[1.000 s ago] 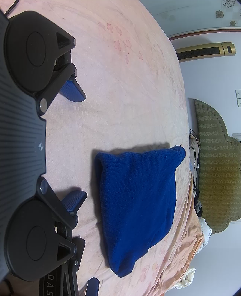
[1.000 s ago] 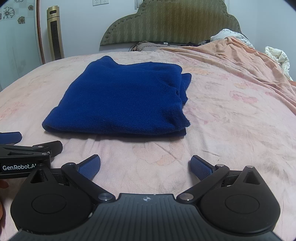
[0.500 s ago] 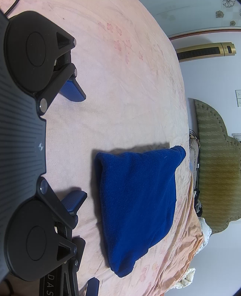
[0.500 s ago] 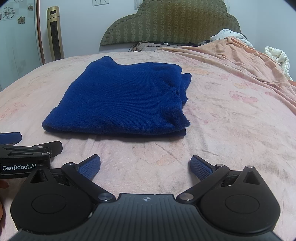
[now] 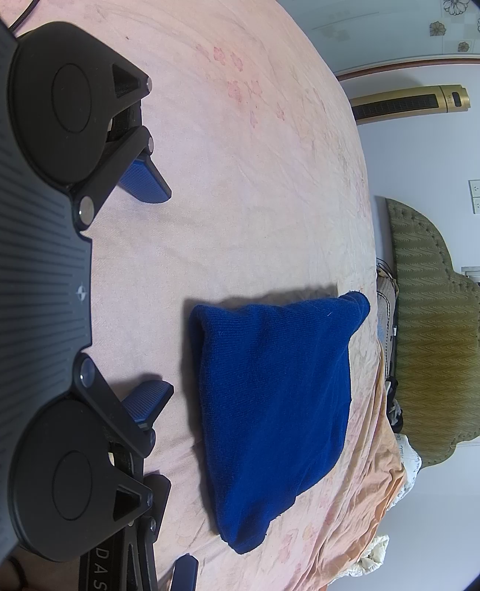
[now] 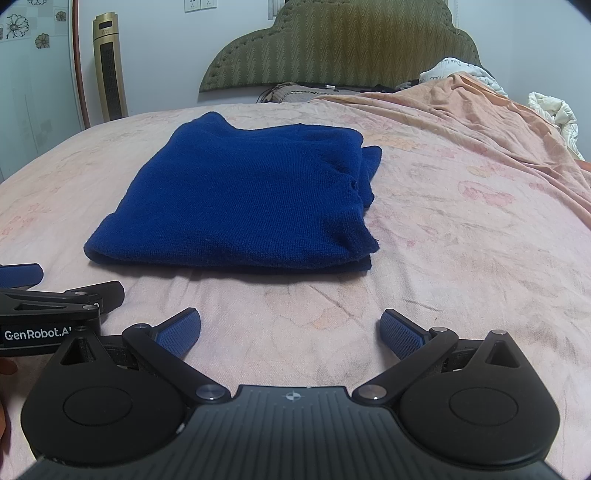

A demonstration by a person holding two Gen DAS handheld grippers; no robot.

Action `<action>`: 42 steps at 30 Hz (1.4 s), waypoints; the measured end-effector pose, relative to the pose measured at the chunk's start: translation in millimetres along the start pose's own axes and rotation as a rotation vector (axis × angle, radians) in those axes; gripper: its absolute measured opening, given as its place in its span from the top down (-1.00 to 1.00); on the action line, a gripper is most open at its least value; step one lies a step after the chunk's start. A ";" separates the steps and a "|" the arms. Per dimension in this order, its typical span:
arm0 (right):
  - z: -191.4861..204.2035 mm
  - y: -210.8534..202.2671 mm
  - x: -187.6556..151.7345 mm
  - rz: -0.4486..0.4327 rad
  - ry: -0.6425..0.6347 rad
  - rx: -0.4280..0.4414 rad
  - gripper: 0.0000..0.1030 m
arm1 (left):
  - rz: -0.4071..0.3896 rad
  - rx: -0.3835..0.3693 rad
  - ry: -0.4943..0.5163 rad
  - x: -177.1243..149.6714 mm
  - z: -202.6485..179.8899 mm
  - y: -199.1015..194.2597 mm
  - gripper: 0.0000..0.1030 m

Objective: Fold small clothes

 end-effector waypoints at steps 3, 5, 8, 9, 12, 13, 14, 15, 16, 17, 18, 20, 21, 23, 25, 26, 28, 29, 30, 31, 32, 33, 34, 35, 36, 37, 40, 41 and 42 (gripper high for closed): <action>-0.1 0.0 0.0 0.000 0.000 0.000 -1.00 | 0.000 0.000 0.000 0.0 0.0 0.0 -1.00; -0.1 -0.1 -0.1 0.000 0.000 0.000 -1.00 | 0.000 0.001 0.001 0.0 0.0 0.2 -1.00; 0.0 -0.1 -0.1 0.000 0.000 0.000 -1.00 | 0.000 0.000 0.000 0.1 0.0 0.3 -1.00; 0.0 -0.2 -0.2 0.000 0.000 0.000 -1.00 | 0.000 0.000 0.000 0.0 0.0 0.1 -1.00; 0.0 -0.1 -0.2 0.000 0.000 0.000 -1.00 | 0.000 0.001 0.000 0.0 0.0 0.1 -1.00; 0.0 -0.3 -0.3 0.000 0.000 0.000 -1.00 | 0.000 0.001 0.000 0.0 0.0 0.1 -1.00; 0.1 -0.1 -0.1 0.000 0.000 0.000 -1.00 | 0.000 0.000 0.000 0.1 -0.1 0.3 -1.00; 0.0 -0.2 -0.2 0.000 0.000 0.000 -1.00 | 0.000 0.000 0.000 0.0 0.0 0.1 -1.00; 0.0 -0.3 -0.3 0.000 0.000 0.000 -1.00 | 0.000 0.001 0.001 0.0 0.0 0.1 -1.00; 0.1 -0.2 -0.2 0.000 0.000 0.000 -1.00 | 0.000 0.001 0.001 0.1 0.0 0.2 -1.00; 0.0 -0.3 -0.3 0.000 0.000 0.000 -1.00 | 0.001 0.001 0.001 0.0 0.0 0.1 -1.00; 0.0 -0.2 -0.2 0.000 0.000 0.000 -1.00 | 0.001 0.000 0.001 0.2 0.0 0.3 -1.00; 0.0 -0.3 -0.3 0.000 0.000 0.000 -1.00 | 0.001 0.001 0.001 0.1 0.0 0.2 -1.00; 0.0 -0.2 -0.3 0.000 0.000 0.000 -1.00 | 0.004 -0.001 0.002 0.3 0.2 0.2 -1.00; -0.2 -0.3 -0.2 0.000 -0.001 -0.001 -1.00 | 0.006 0.000 0.004 0.1 0.9 0.0 -1.00; -0.4 -0.7 -0.1 0.000 -0.001 -0.003 -1.00 | 0.007 0.000 0.006 0.1 1.0 -0.3 -1.00; -0.8 -1.8 0.1 -0.002 0.001 -0.008 -1.00 | 0.010 0.001 0.008 0.2 1.4 -0.9 -1.00; -1.1 -3.0 0.3 -0.002 0.003 -0.010 -1.00 | 0.011 0.001 0.009 0.2 1.6 -1.2 -1.00; -1.5 -3.7 0.5 -0.002 0.004 -0.010 -0.99 | 0.014 0.001 0.009 0.4 1.6 -1.5 -1.00; -1.7 -4.7 0.7 -0.002 0.007 -0.011 -0.99 | 0.017 0.001 0.009 0.7 1.7 -1.9 -1.00; -1.3 -5.9 0.6 -0.001 0.011 -0.011 -0.99 | 0.019 0.001 0.010 0.9 1.9 -2.3 -1.00; -1.0 -6.6 0.7 0.000 0.014 -0.011 -0.99 | 0.021 0.001 0.010 1.2 1.9 -2.6 -1.00; -1.0 -6.8 1.0 0.002 0.015 -0.012 -0.99 | 0.023 0.001 0.009 1.7 1.7 -3.0 -1.00; -0.4 -7.4 0.9 0.004 0.015 -0.013 -0.99 | 0.025 0.002 0.009 1.7 1.9 -3.3 -1.00; -0.1 -7.6 1.4 0.005 0.014 -0.013 -1.00 | 0.027 0.003 0.009 1.8 1.5 -3.8 -1.00; 0.3 -8.4 1.7 0.007 0.014 -0.014 -1.00 | 0.028 0.004 0.010 1.7 1.2 -4.3 -1.00; 1.6 -10.9 2.4 0.011 0.011 -0.018 -1.00 | 0.032 0.009 0.013 1.9 0.8 -5.0 -1.00; 1.8 -11.9 2.3 0.013 0.012 -0.017 -1.00 | 0.035 0.010 0.012 2.0 0.9 -5.5 -1.00; 1.9 -12.5 2.6 0.016 0.012 -0.016 -0.99 | 0.037 0.010 0.011 2.3 1.0 -6.0 -1.00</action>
Point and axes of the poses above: each gripper's, at about its wrist camera, not at the fingertips, and y roughly the way its jaws point, z to its left, x to its top, the point moved 1 cm from there along y, roughly the way its jaws point, and after that the axes turned 6 degrees about -x, right-handed, at the moved point
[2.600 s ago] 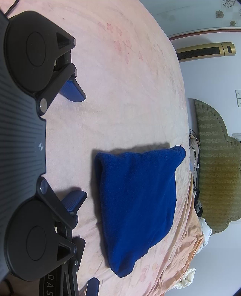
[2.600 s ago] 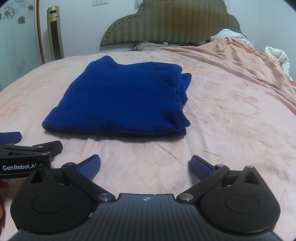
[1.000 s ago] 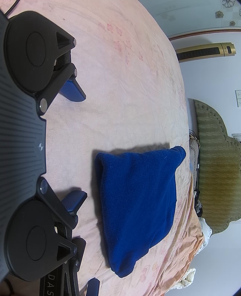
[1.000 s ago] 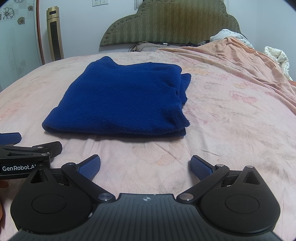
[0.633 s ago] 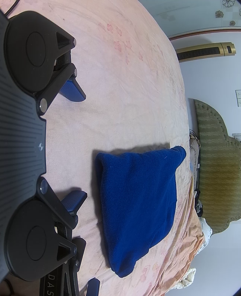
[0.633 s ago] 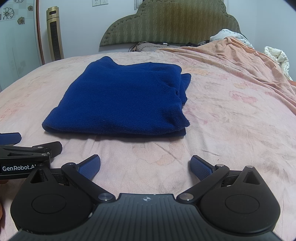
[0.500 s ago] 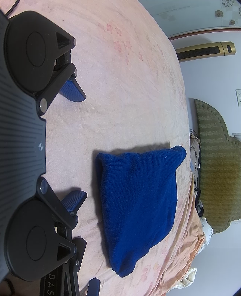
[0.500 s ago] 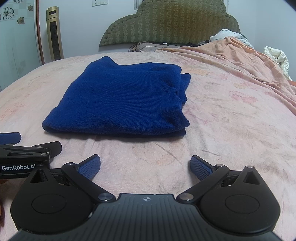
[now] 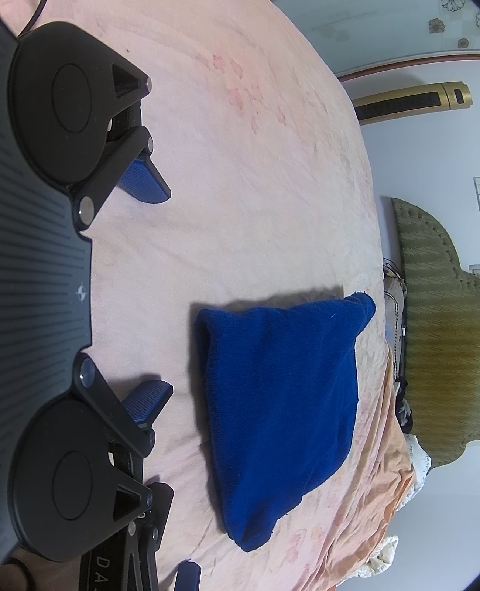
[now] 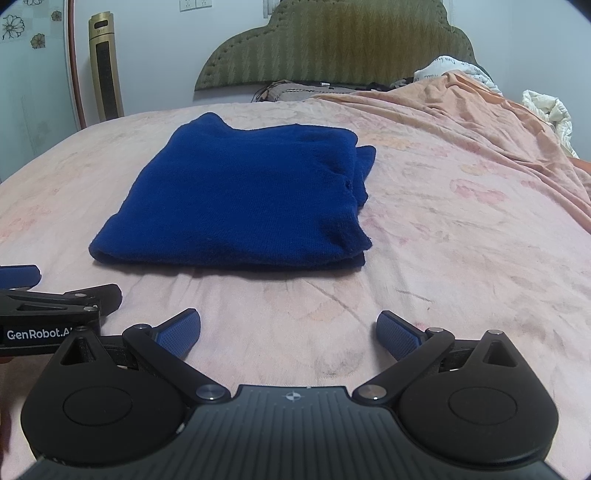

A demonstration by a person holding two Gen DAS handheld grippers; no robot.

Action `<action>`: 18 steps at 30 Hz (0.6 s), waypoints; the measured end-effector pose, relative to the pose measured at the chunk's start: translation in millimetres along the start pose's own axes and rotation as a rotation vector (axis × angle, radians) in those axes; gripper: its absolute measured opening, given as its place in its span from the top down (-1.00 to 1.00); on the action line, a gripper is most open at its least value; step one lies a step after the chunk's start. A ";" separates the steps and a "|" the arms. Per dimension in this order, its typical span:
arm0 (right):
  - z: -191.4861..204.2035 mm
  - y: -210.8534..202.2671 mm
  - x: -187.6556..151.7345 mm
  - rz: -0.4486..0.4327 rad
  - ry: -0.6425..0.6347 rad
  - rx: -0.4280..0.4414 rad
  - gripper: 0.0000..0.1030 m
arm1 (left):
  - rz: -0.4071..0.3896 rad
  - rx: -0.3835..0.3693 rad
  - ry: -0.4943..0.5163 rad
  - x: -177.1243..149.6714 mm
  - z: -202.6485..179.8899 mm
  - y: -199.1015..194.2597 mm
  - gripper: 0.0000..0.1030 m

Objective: Fold small clothes

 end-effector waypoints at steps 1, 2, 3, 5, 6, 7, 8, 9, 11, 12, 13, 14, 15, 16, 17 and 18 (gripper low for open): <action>0.0 -0.9 0.5 0.003 0.001 0.001 -0.99 | 0.003 -0.001 -0.001 0.2 0.1 -0.7 -1.00; 0.0 -2.1 0.9 0.003 0.003 0.001 -0.99 | 0.006 -0.002 -0.003 0.5 0.5 -1.7 -1.00; -0.3 -3.5 1.5 0.001 0.005 0.001 -0.99 | 0.006 -0.002 -0.005 0.5 0.7 -2.6 -1.00; -1.1 -6.3 2.2 -0.003 0.008 0.002 -0.99 | 0.010 -0.003 -0.011 0.7 1.8 -4.4 -1.00; -1.5 -7.5 2.8 -0.005 0.009 0.002 -0.99 | 0.012 -0.004 -0.015 1.0 2.5 -4.9 -1.00; -2.0 -8.6 3.2 -0.007 0.010 0.002 -0.99 | 0.014 -0.004 -0.018 1.3 3.0 -5.6 -1.00; -2.1 -10.2 3.6 -0.010 0.009 0.003 -0.99 | 0.016 -0.004 -0.020 1.3 3.5 -6.4 -1.00; -2.1 -11.5 4.0 -0.012 0.009 0.004 -0.99 | 0.017 -0.004 -0.020 1.5 4.0 -6.9 -1.00; -1.8 -14.3 4.9 -0.017 0.008 0.005 -0.99 | 0.020 -0.001 -0.018 1.7 4.3 -8.2 -1.00; -1.5 -15.4 5.0 -0.019 0.008 0.007 -0.99 | 0.020 0.001 -0.016 2.1 4.4 -8.8 -1.00; -1.2 -16.4 5.1 -0.021 0.007 0.008 -0.99 | 0.020 0.002 -0.014 2.2 4.0 -9.5 -1.00; -0.6 -17.3 5.2 -0.021 0.006 0.008 -0.99 | 0.022 0.002 -0.011 2.6 3.8 -10.4 -1.00; -0.3 -17.9 5.1 -0.021 0.006 0.009 -0.99 | 0.023 0.001 -0.009 2.6 3.6 -11.0 -1.00; -0.1 -18.4 5.0 -0.021 0.005 0.010 -0.99 | 0.024 0.001 -0.008 2.8 3.7 -11.8 -1.00; 0.1 -19.1 4.7 -0.020 0.005 0.011 -0.99 | 0.023 -0.001 -0.007 3.1 3.6 -12.7 -1.00; 0.2 -19.5 4.6 -0.020 0.005 0.012 -0.99 | 0.023 -0.002 -0.005 3.3 3.5 -13.6 -1.00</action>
Point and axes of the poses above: each gripper's, at about its wrist camera, not at the fingertips, and y roughly the way its jaws point, z to its left, x to its top, the point moved 1 cm from there along y, roughly the way its jaws point, and after that the axes turned 6 degrees about -x, right-handed, at the moved point
